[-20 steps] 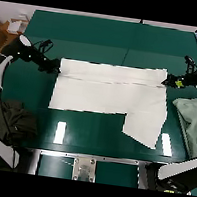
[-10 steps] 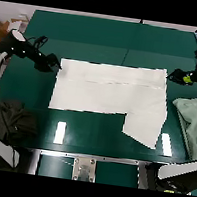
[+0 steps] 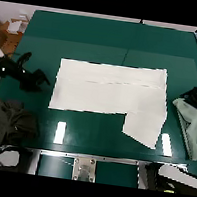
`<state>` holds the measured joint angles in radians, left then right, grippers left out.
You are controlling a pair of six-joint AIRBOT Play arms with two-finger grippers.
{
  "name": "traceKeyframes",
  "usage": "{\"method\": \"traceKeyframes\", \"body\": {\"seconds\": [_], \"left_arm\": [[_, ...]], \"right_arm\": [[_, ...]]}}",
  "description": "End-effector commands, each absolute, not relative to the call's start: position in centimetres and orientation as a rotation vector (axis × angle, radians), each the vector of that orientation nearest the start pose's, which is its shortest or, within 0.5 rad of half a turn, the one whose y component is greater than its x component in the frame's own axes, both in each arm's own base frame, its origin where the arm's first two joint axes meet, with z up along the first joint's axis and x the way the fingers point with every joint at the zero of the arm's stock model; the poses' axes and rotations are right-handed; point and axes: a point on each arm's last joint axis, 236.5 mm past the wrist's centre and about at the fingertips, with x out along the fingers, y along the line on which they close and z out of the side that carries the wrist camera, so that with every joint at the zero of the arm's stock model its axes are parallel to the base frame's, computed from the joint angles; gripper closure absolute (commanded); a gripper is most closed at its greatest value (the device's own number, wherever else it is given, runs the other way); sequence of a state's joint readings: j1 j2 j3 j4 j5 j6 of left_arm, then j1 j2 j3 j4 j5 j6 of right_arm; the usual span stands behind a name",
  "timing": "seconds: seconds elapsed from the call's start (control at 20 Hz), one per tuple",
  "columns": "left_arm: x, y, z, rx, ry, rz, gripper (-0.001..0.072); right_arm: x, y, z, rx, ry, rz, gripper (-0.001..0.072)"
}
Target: Fold the shirts.
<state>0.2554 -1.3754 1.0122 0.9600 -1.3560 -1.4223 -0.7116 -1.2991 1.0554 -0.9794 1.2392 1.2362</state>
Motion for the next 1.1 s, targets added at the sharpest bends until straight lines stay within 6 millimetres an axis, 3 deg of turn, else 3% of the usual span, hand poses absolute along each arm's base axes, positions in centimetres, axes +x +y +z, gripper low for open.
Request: {"method": "traceKeyframes", "body": {"seconds": [0.0,0.05,0.15,0.35,0.5,0.55,0.65,0.7,0.75,0.8,1.05], "left_arm": [[27.2,-6.0,-5.9,-0.74,1.498,-0.166,0.0107],[26.2,-6.4,-6.5,-0.774,1.492,-0.147,0.0107],[25.2,-7.4,-8.0,-0.852,1.473,-0.12,0.0107],[27.0,-8.4,-9.5,-1.042,1.321,-0.064,0.0108],[26.9,-10.1,-10.8,-1.041,1.296,-0.048,0.0119],[27.7,-10.3,-11.2,-1.031,1.257,-0.023,0.0222],[29.7,-10.0,-11.0,-1.043,1.167,0.021,0.0244],[30.0,-9.9,-10.9,-1.048,1.154,0.029,0.0454],[29.9,-9.9,-11.0,-1.043,1.157,0.027,0.0592],[29.8,-10.1,-10.9,-1.044,1.164,0.02,0.0671],[29.7,-10.7,-10.4,-1.037,1.18,-0.018,0.0687]], "right_arm": [[30.5,-12.8,-1.8,0.922,1.043,-0.167,0.0329],[30.3,-12.5,-2.4,0.959,1.031,-0.177,0.0277],[30.1,-11.8,-3.3,0.984,1.028,-0.172,0.0269],[30.4,-11.0,-3.6,1.011,1.019,-0.154,0.0271],[30.6,-11.2,-3.6,1.01,1.009,-0.162,0.0271],[30.6,-11.3,-3.6,1.009,1.007,-0.165,0.0271],[30.6,-11.3,-3.6,1.009,1.007,-0.164,0.0271],[30.5,-11.2,-3.6,1.011,1.01,-0.161,0.0271],[30.5,-11.1,-3.6,1.011,1.013,-0.159,0.0271],[30.5,-11.1,-3.6,1.011,1.012,-0.16,0.027],[29.9,-10.3,-3.5,1.037,1.041,-0.136,0.027]]}}
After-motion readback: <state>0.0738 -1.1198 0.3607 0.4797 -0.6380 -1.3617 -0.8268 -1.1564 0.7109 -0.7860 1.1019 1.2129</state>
